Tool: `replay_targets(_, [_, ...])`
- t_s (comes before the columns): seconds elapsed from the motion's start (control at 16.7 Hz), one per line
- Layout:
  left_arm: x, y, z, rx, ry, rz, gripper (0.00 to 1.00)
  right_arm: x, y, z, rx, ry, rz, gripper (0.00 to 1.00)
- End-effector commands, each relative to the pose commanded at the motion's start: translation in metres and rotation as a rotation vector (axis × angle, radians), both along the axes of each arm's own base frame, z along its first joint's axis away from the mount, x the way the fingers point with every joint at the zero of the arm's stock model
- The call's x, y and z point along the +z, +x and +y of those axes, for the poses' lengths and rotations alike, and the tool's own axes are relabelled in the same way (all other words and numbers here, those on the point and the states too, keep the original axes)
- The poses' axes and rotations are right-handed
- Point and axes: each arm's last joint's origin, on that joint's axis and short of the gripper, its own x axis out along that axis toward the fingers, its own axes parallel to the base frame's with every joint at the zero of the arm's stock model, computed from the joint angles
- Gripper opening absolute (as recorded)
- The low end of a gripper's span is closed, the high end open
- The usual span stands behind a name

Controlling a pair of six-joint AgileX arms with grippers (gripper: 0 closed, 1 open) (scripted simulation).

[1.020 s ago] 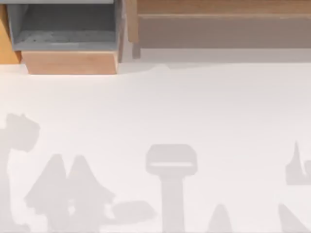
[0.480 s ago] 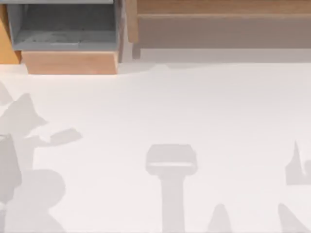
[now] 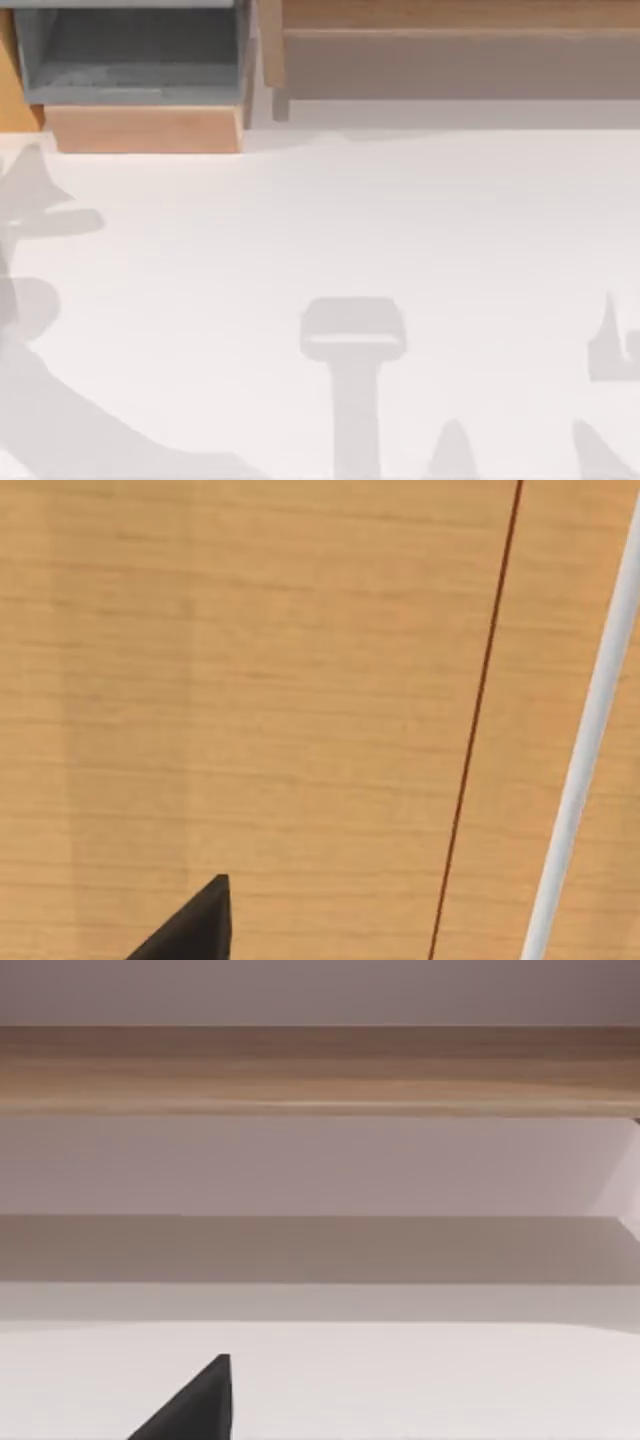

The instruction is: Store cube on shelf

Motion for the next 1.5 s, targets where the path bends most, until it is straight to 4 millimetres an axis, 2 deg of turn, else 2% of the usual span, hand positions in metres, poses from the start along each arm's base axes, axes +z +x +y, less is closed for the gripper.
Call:
replay_targets(0.3, [-0.014, 0.017, -0.001, -0.013, 0.08, -0.035, 1.0, 0.0, 0.0, 0.0, 0.0, 0.0, 0.0, 1.0])
replay_targets(0.66, [-0.013, 0.017, 0.001, -0.01, 0.078, -0.033, 1.0, 0.0, 0.0, 0.0, 0.0, 0.0, 0.0, 1.0])
replay_targets(1.02, [-0.014, 0.041, -0.001, -0.014, 0.08, -0.035, 1.0, 0.0, 0.0, 0.0, 0.0, 0.0, 0.0, 1.0])
replay_targets(1.26, [-0.014, 0.042, -0.001, -0.013, 0.08, -0.035, 1.0, 0.0, 0.0, 0.0, 0.0, 0.0, 0.0, 1.0])
replay_targets(1.5, [-0.014, 0.042, -0.001, -0.013, 0.08, -0.035, 0.7, 0.0, 0.0, 0.0, 0.0, 0.0, 0.0, 1.0])
